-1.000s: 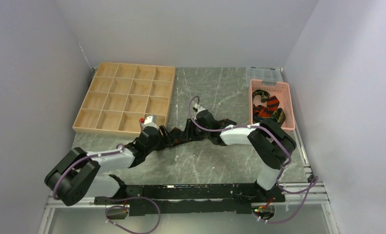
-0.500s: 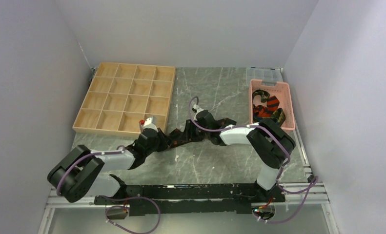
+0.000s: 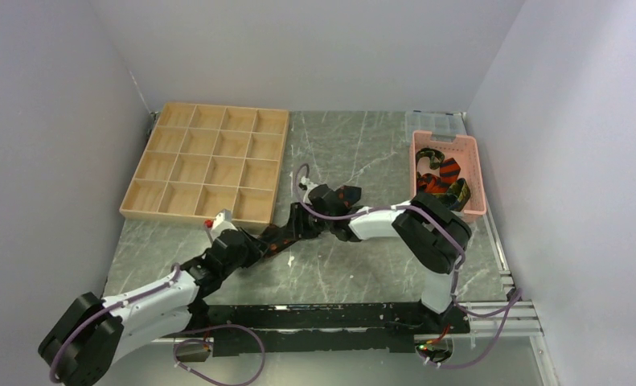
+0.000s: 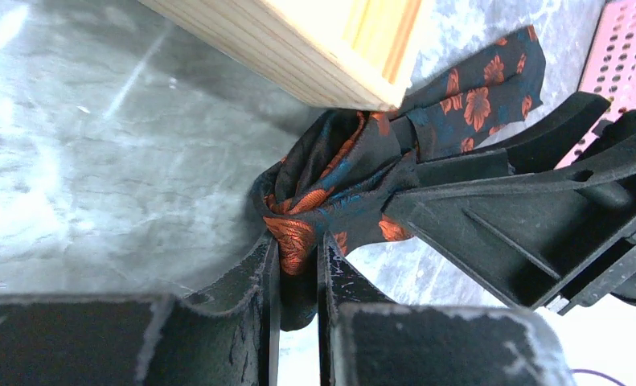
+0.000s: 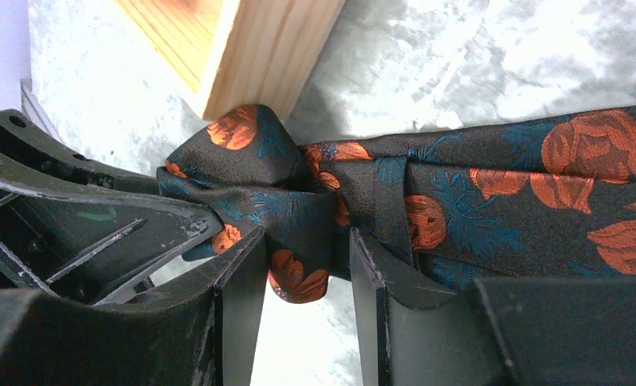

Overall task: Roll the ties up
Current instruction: Roll the tie at the center of the board.

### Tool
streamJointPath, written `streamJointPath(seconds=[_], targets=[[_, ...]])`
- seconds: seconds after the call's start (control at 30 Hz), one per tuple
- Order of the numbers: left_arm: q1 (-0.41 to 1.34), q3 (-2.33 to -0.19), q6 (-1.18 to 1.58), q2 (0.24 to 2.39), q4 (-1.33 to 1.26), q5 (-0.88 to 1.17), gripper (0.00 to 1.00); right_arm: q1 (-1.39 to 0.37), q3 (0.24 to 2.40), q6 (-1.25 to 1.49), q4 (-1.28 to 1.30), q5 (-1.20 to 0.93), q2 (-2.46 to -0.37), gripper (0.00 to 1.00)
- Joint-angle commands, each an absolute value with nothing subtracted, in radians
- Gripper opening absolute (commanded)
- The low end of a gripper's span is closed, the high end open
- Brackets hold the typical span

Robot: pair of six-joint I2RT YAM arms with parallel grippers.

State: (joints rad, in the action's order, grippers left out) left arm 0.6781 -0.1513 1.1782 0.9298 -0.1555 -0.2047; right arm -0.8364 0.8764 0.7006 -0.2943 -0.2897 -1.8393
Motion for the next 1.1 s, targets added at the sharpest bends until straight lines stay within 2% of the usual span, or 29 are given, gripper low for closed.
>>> streamJointPath(seconds=[0.0, 0.07, 0.13, 0.23, 0.3, 0.4, 0.53, 0.6, 0.7, 0.8, 1.07], targets=[[0.63, -0.135, 1.193, 0.903, -0.002, -0.298, 0.03, -0.828, 0.945, 0.686, -0.286, -0.252, -1.871, 0.45], [0.569, -0.155, 1.155, 0.959, -0.036, -0.253, 0.05, -0.828, 0.966, 0.676, -0.27, -0.252, -1.877, 0.45], [0.532, -0.199, 1.123, 1.019, -0.024, -0.222, 0.12, -0.828, 0.98, 0.667, -0.25, -0.245, -1.871, 0.45], [0.523, -0.275, 1.075, 1.06, 0.03, -0.187, 0.4, -0.828, 0.969, 0.651, -0.228, -0.226, -1.826, 0.47], [0.523, -0.285, 1.068, 1.043, 0.055, -0.176, 0.5, -0.828, 0.951, 0.641, -0.218, -0.215, -1.784, 0.48], [0.523, -0.276, 1.065, 0.976, 0.092, -0.168, 0.59, -0.844, 0.91, 0.63, -0.2, -0.196, -1.721, 0.49], [0.523, -0.269, 1.059, 0.875, 0.163, -0.16, 0.63, -0.913, 0.869, 0.567, -0.147, -0.099, -1.666, 0.48], [0.523, -0.266, 1.056, 0.828, 0.197, -0.157, 0.63, -0.948, 0.851, 0.55, -0.132, -0.061, -1.665, 0.44], [0.523, -0.266, 1.058, 0.766, 0.256, -0.169, 0.65, -0.987, 0.821, 0.553, -0.143, -0.043, -1.685, 0.25], [0.523, -0.273, 1.052, 0.723, 0.296, -0.191, 0.66, -1.017, 0.804, 0.566, -0.171, -0.04, -1.71, 0.15], [0.523, -0.296, 1.03, 0.711, 0.321, -0.2, 0.66, -1.048, 0.897, 0.602, -0.207, 0.069, -1.825, 0.14]])
